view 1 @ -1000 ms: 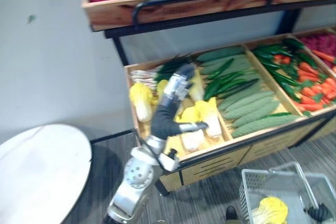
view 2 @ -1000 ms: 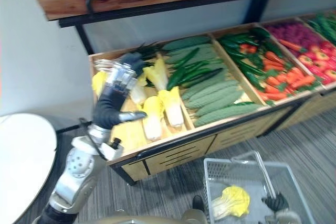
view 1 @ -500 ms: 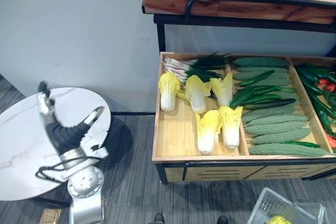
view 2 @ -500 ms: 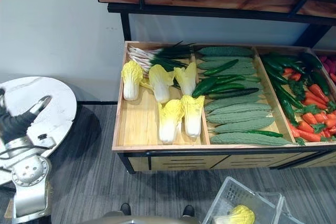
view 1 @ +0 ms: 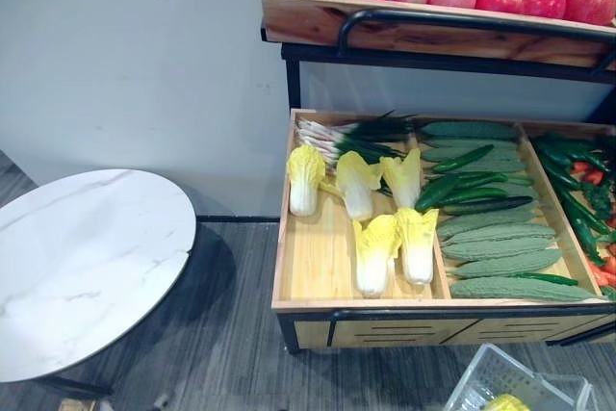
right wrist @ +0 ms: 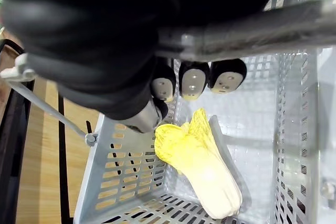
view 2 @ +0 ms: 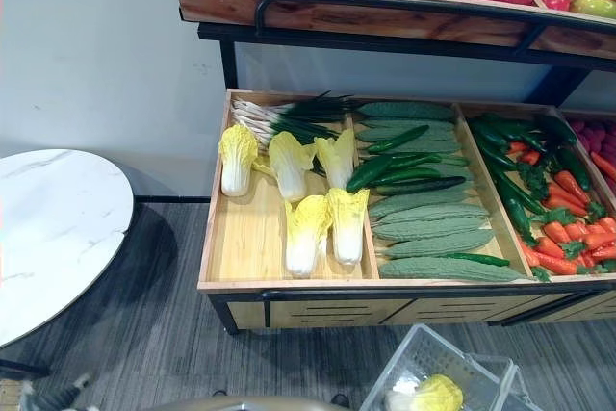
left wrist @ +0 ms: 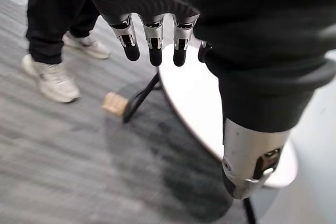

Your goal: Pick vegetable in the basket

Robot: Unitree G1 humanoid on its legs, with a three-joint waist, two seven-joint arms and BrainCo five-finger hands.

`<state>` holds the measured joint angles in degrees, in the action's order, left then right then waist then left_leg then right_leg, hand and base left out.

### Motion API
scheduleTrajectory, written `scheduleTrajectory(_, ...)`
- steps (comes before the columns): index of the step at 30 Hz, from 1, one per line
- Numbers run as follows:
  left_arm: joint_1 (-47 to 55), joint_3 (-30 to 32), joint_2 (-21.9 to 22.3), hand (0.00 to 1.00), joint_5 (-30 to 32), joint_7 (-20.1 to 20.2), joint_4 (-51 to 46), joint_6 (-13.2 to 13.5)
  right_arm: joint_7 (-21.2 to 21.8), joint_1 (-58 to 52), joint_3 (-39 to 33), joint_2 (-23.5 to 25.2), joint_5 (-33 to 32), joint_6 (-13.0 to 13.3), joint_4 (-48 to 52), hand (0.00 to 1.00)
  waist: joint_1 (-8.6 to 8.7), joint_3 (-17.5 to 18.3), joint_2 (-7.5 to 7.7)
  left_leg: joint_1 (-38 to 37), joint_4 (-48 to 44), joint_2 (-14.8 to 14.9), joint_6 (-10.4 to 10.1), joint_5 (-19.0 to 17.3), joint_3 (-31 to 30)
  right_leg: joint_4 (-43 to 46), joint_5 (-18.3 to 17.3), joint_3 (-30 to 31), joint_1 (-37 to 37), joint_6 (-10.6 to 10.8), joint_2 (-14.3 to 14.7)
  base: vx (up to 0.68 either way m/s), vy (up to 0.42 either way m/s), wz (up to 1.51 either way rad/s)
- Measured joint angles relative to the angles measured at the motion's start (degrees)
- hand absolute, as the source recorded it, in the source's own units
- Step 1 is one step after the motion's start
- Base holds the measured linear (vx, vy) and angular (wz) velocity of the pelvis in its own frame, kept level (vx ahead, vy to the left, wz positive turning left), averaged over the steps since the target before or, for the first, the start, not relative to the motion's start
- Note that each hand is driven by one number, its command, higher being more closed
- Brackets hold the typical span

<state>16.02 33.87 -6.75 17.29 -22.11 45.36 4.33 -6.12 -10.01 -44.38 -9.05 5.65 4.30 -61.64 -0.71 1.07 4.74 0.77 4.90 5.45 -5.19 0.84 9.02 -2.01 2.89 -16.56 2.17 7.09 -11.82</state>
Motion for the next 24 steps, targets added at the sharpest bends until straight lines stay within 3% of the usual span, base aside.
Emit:
scheduleTrajectory(4,0.42,-5.64,0.0,0.0,3.92,6.09,8.61,0.19,0.07,2.09,1.17,-0.08,0.45,-0.02,-0.31,1.0,0.62,-0.09,-0.66,-1.24,0.01,0.08,-0.02,-0.35,1.17,0.06,-0.15,1.2,-0.37,0.29,0.15,0.04,-0.005,-0.14)
scheduleTrajectory(9,-0.16,-9.35,-0.04,0.0,3.6,10.14,9.57,0.6,0.11,3.5,2.87,-0.34,0.66,-0.03,-2.16,1.0,1.16,-0.39,-1.12,-1.57,0.06,0.07,-0.23,-0.66,1.42,0.19,-0.37,1.51,-0.39,0.22,0.18,0.01,-0.004,-0.04)
scheduleTrajectory(19,-0.58,-13.94,0.0,0.0,-6.94,14.53,10.83,2.33,0.13,4.47,5.0,-0.5,0.48,-0.27,-2.43,1.0,2.02,-0.78,-1.5,-2.0,0.36,0.01,-0.36,-1.04,1.4,0.49,-1.24,1.52,-0.58,0.49,0.12,0.0,-0.001,0.0)
scheduleTrajectory(21,-0.68,-13.94,-0.05,0.0,-8.12,14.71,10.67,2.53,0.12,4.96,4.92,-0.5,0.38,-0.27,-2.51,1.0,2.01,-1.99,-1.1,-1.56,-4.32,0.14,-0.15,-3.94,1.48,3.01,-2.88,2.01,-0.89,0.65,-0.46,0.04,0.006,-0.07)
scheduleTrajectory(23,-0.43,-15.0,-0.01,0.0,-8.1,14.96,10.65,2.55,-0.07,5.25,4.49,-0.86,-0.09,-0.27,-2.49,1.0,2.0,-3.4,-1.45,0.76,-16.82,1.62,0.17,-11.5,1.52,9.22,-6.78,3.14,-0.92,1.09,-1.11,0.02,0.027,-0.16)
scheduleTrajectory(24,-0.32,-15.44,-0.07,0.0,-8.1,15.1,10.65,2.56,-0.12,5.19,4.3,-0.94,-0.26,-0.27,-2.49,1.0,2.02,-3.57,-1.65,1.33,-20.04,2.18,0.28,-13.42,1.56,10.77,-7.65,3.33,-0.86,1.28,-1.11,0.03,0.061,-0.2)
